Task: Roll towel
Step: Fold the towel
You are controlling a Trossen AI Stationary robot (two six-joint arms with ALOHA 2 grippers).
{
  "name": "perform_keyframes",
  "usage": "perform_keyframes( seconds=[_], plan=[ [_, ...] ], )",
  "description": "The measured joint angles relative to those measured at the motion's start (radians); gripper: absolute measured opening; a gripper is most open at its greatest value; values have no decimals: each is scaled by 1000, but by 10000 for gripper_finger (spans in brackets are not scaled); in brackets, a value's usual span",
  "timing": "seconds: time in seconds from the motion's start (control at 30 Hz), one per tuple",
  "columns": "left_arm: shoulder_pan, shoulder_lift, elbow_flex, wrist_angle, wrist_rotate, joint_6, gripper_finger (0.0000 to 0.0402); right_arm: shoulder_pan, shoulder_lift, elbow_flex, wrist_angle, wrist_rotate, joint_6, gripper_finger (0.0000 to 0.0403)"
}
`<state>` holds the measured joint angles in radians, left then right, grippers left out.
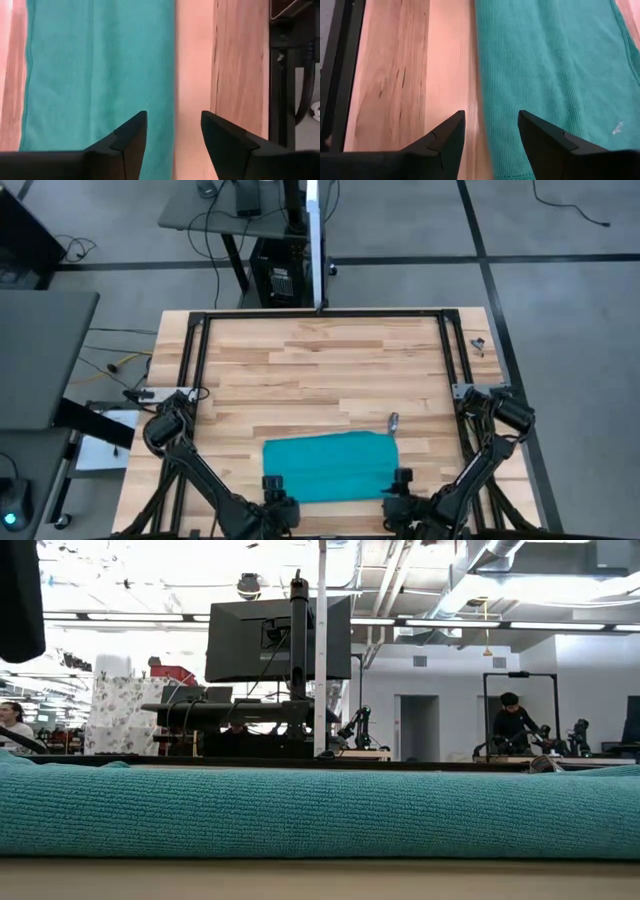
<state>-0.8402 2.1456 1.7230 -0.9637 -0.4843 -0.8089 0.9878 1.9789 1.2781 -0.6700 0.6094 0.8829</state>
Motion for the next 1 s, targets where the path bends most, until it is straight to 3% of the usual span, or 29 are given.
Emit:
perform_keyframes(
  seconds=[0.4,0.87,1.0],
  plan=[
    [6,0,-171,101,12,13,194,-20,6,-62,36,-2,0,217],
    [7,-1,-187,120,-3,39,193,-28,1,-116,88,-30,-42,217],
    [8,-1,-188,119,3,-15,158,-42,0,-117,91,-82,-42,201]
  ],
)
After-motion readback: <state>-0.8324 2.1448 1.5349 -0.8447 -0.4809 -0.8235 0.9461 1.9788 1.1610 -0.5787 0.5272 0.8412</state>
